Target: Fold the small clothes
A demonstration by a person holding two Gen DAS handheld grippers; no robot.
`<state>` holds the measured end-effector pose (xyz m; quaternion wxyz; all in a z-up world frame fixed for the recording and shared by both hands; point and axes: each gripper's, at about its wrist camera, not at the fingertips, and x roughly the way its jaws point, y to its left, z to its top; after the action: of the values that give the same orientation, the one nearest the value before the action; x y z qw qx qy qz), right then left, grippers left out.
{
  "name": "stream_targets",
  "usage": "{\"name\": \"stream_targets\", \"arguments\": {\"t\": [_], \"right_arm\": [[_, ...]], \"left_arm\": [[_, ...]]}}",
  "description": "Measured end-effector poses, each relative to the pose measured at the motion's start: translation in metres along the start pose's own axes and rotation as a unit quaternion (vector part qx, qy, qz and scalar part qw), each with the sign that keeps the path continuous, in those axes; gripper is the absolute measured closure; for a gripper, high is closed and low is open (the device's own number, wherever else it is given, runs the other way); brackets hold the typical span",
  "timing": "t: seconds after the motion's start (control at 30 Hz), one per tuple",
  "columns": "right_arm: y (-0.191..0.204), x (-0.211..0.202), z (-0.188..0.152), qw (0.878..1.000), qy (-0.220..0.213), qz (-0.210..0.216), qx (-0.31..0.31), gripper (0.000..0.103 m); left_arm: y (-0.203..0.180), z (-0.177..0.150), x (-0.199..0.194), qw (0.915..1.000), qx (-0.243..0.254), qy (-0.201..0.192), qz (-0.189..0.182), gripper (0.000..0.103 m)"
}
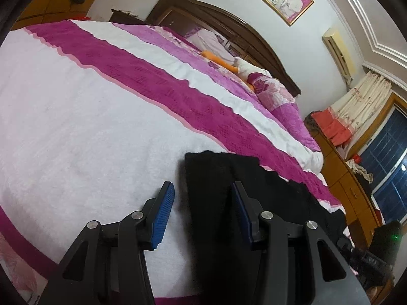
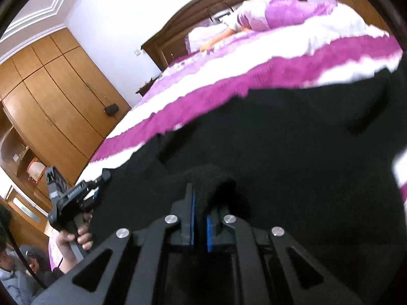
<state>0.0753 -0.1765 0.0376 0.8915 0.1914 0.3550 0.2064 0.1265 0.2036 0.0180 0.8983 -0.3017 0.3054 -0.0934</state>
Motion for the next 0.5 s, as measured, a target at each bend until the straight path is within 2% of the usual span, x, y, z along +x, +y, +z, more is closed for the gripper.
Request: {"name": "stream_targets", "arguments": {"t": [0.1, 0.2, 0.23, 0.27, 0.3, 0.33, 0.37, 0.43, 0.47, 0.5], "right_arm": [[-0.006, 0.0, 0.01, 0.999, -0.012, -0.033, -0.019, 0.097], [-0.021, 0.006, 0.018, 0.999, -0.009, -0.031, 0.001, 0.095], [-0.027, 0.009, 0.021, 0.999, -0.009, -0.041, 0.008, 0.087], [-0.032, 0.012, 0.024, 0.998, -0.01, -0.061, 0.013, 0.074], [-0.036, 0.013, 0.025, 0.997, -0.01, -0.073, 0.014, 0.064], [-0.039, 0.014, 0.025, 0.997, -0.01, -0.075, 0.018, 0.045], [-0.043, 0.014, 0.025, 0.997, -0.006, -0.07, 0.027, 0.038], [-0.049, 0.017, 0.023, 0.997, 0.017, -0.054, 0.048, 0.033], [-0.05, 0.02, 0.022, 0.997, 0.029, -0.053, 0.053, 0.029], [-0.051, 0.023, 0.021, 0.996, 0.037, -0.052, 0.057, 0.029]], "left_arm": [[-0.004, -0.001, -0.001, 0.9998, 0.008, 0.002, -0.02, 0.07], [-0.012, -0.004, 0.0, 0.9993, 0.025, 0.009, -0.025, 0.07], [-0.013, -0.005, 0.001, 0.9993, 0.029, 0.011, -0.022, 0.07], [-0.015, -0.006, 0.001, 0.9993, 0.033, 0.013, -0.015, 0.07], [-0.016, -0.006, 0.001, 0.9993, 0.035, 0.015, -0.005, 0.07], [-0.017, -0.007, 0.001, 0.9992, 0.036, 0.015, 0.007, 0.07], [-0.017, -0.007, 0.001, 0.999, 0.036, 0.015, 0.023, 0.07], [-0.015, -0.006, 0.005, 0.9952, 0.034, 0.021, 0.09, 0.072], [-0.012, -0.005, 0.01, 0.9901, 0.027, 0.031, 0.134, 0.078], [-0.011, -0.006, 0.013, 0.9883, 0.024, 0.038, 0.146, 0.079]]}}
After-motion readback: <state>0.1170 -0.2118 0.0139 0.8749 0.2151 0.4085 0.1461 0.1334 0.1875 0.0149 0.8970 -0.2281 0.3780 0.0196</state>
